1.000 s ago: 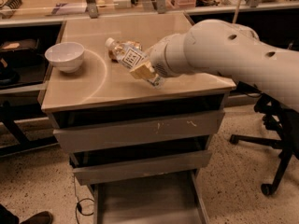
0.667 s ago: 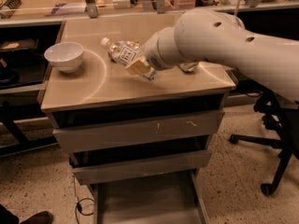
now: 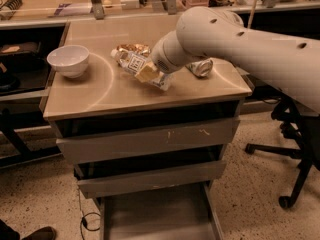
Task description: Pick blue plastic bottle from bottom drawer and place on counter
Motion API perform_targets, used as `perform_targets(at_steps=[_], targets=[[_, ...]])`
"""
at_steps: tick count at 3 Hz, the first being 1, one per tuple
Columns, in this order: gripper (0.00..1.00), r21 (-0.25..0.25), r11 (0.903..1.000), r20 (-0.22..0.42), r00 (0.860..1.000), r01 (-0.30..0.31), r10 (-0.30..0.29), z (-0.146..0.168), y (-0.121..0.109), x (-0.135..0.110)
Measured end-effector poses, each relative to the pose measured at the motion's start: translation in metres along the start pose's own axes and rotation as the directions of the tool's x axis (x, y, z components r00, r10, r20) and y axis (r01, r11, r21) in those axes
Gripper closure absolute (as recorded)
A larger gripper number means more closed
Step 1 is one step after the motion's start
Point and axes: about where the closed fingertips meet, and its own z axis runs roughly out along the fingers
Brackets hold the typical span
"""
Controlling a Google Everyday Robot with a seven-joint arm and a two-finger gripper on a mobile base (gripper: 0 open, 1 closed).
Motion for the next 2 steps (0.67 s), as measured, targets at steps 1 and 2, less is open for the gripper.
perform_targets(at_steps=[1, 2], targets=[[1.0, -0.027, 0.9996, -0.029, 1.0, -0.009, 0.008, 0.0187, 0.0021, 0.0114], [1.0, -0.045, 0.9989, -0.041, 0.999, -0.009, 0.008, 0.0248, 0.0047, 0.0126]])
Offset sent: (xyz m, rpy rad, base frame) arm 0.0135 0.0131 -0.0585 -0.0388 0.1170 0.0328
